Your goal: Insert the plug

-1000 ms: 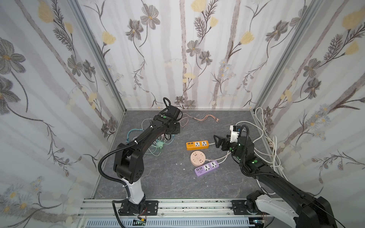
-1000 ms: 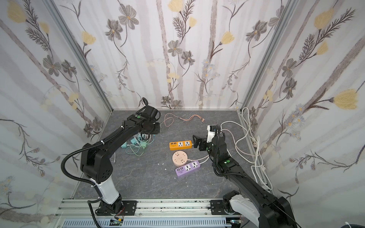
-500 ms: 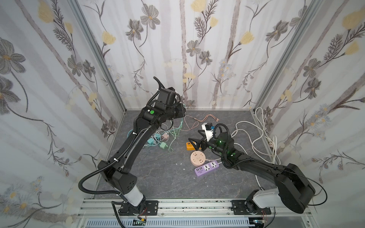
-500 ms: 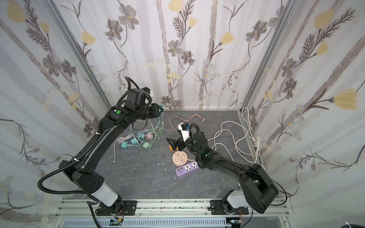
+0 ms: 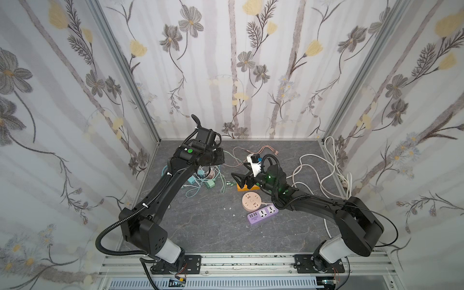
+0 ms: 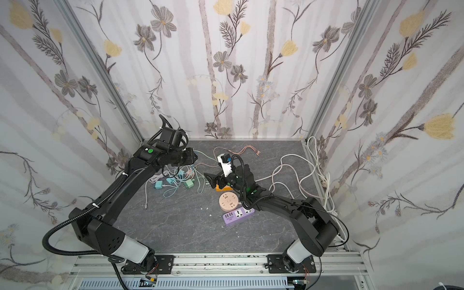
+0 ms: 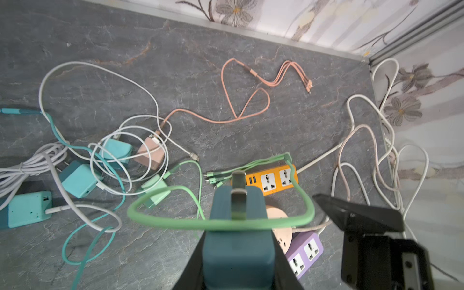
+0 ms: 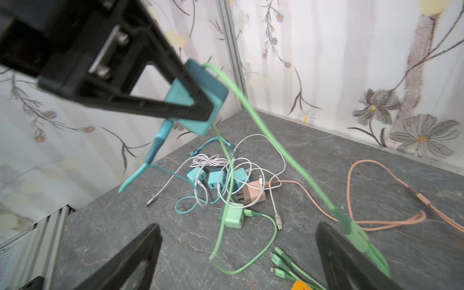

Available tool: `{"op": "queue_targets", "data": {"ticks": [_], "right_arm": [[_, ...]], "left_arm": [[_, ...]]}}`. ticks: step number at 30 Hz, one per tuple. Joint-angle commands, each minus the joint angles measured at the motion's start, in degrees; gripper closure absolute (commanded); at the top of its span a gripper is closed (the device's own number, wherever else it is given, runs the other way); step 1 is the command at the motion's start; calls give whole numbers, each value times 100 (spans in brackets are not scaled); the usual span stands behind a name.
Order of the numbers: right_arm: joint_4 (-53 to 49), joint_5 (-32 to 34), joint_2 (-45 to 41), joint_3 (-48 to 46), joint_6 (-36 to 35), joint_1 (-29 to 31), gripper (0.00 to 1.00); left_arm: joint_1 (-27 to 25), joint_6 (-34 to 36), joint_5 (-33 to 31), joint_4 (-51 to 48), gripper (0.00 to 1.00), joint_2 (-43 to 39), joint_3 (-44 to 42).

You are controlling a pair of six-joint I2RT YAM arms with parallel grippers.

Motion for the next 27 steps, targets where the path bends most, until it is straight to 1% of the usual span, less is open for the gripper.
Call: {"op": "queue_targets", "data": {"ticks": [1, 4, 5, 6, 7, 8, 9, 11, 13, 15, 16, 18, 20, 23, 25, 27], "right_arm": [[-364, 154, 160, 259, -642, -45, 3], [-1083, 131, 403, 786, -1481, -45, 2], [-1289, 202, 492, 972, -1653, -45, 2], [-1469, 289, 605, 1166, -1862, -50, 2], [-1651, 372, 714, 1376, -2055, -54, 3], [-1816, 416, 816, 1573, -2185, -60, 7], [-2023, 375, 926, 1814, -2283, -83, 16], [-2182, 142, 1082, 2214, -2208, -163, 39], [-2135, -121, 1216, 2603, -1827, -282, 69], [-2237, -341, 1387, 3101, -1446, -421, 91], [-2316, -387, 1514, 3371, -1282, -483, 97], [-2565, -426, 1831, 4028, -969, -601, 100], [-2910, -396, 2233, 4763, -718, -680, 100], [-3457, -278, 2974, 5984, -571, -696, 100], [-3789, -153, 3486, 6818, -351, -691, 99], [-4003, 42, 3954, 7553, -121, -686, 98]], "left_arm": [[41, 423, 645, 1, 100, -274, -370], [115, 427, 790, 27, 100, -497, -619], [133, 419, 866, 66, 100, -554, -621], [151, 418, 962, 120, 100, -622, -826], [161, 431, 1038, 145, 100, -676, -870], [176, 448, 1079, 137, 100, -705, -896], [191, 474, 1118, 110, 100, -729, -916], [230, 537, 1183, 61, 100, -771, -966], [311, 646, 1217, -50, 100, -850, -1048], [399, 790, 1251, -134, 100, -1000, -1193], [436, 889, 1315, -156, 100, -1113, -1295], [493, 1063, 1455, -162, 100, -1347, -1526], [541, 1179, 1488, -140, 100, -1637, -1756], [684, 1103, 1037, -41, 100, -2126, -2026], [940, 932, 670, 4, 100, -2396, -2100], [1264, 779, 588, -10, 100, -2554, -2058]]}}
